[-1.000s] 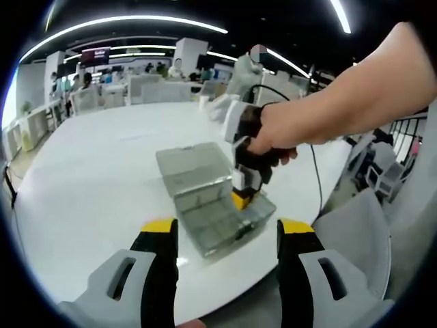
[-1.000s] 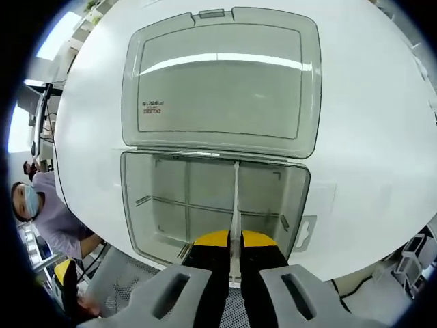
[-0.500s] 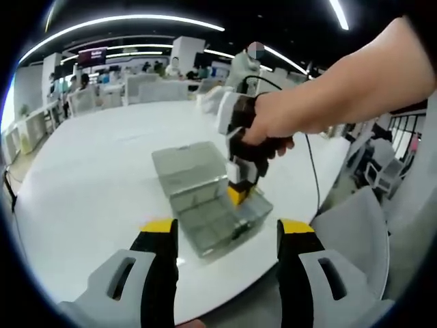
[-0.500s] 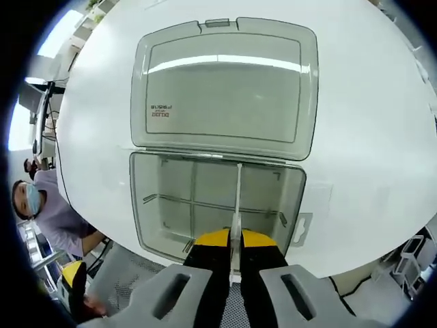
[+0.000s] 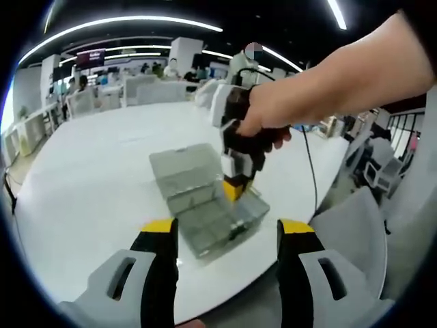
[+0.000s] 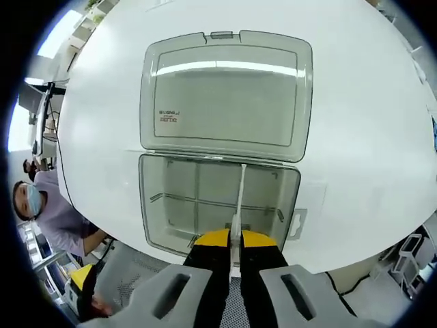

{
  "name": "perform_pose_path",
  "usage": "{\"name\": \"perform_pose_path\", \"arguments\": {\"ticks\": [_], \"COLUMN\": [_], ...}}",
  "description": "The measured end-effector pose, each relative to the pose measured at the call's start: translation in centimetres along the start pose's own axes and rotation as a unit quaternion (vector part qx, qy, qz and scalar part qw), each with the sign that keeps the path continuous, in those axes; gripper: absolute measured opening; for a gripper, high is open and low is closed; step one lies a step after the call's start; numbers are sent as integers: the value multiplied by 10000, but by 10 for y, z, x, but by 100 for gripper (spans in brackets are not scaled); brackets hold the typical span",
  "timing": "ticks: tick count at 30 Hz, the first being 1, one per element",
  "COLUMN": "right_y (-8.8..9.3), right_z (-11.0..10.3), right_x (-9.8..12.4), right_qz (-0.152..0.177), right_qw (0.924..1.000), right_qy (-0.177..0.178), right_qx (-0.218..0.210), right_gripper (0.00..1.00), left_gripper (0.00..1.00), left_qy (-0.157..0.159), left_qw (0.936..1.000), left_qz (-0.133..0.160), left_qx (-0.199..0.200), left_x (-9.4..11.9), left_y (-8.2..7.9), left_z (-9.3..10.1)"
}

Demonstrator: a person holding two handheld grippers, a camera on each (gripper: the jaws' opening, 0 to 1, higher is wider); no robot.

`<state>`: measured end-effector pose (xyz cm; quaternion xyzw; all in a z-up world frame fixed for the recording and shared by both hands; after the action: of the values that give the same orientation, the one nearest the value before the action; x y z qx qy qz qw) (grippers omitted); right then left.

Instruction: Insert the divider into the dual guide fixture by aligning both edges with the guide slots and pushing it downward to the bottom, including one-sided entry, uneven engagement, binding, and posture correction.

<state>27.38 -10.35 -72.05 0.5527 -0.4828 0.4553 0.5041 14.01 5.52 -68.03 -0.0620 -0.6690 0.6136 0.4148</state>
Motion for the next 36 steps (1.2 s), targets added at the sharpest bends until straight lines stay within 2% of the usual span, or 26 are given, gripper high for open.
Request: {"name": "perform_pose_path", "arguments": {"ticks": [10,14,15,17,21,27,29,33,36], "right_y": [-1,1,1,2,-4,-4,4,-2,0], "right_z": [0,1,3,1,2,1,0,2,2], "right_x": [4,-1,-2,-2,-4,-10,-7,-12,-13], "right_qz": [23,35,43,48,31,24,21,17,7], "right_qw": [10000,10000,9999,10000,10000,10000,10000,10000,9999], "right_qy": [-58,-37,64,-68,-61,-23,-44,-56,-55], "right_qx": [-16,8,137,-8,20,73,48,73,91], "right_gripper": [0,0,0,0,0,0,0,0,0], "left_gripper": [57,57,57,57,57,57,57,57,57], "left_qy": [-9,-10,-8,-14,-24,-34,-39,-51,-43], "left_qw": [10000,10000,10000,10000,10000,10000,10000,10000,10000], "left_qz": [3,24,20,12,3,-12,-21,-23,-24], "left_qx": [-18,-25,-22,-19,-4,-7,6,17,12], "left_x": [2,2,2,2,2,3,3,3,3], "left_y": [0,-2,-1,-1,0,0,1,1,0], "left_z": [3,4,4,4,5,6,6,5,4]}}
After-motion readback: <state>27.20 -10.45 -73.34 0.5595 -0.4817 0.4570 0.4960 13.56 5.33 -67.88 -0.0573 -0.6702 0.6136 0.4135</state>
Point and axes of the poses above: the point that each gripper's makers call its tool centre point, and the gripper's own axes: x roughly backward along the fingers, z roughly to its right, y roughly out of its underside, the point moved 10 cm from there along x, roughly backward along the fingers, and after that the axes turned 5 degrees about -x, right-handed, at the moved point
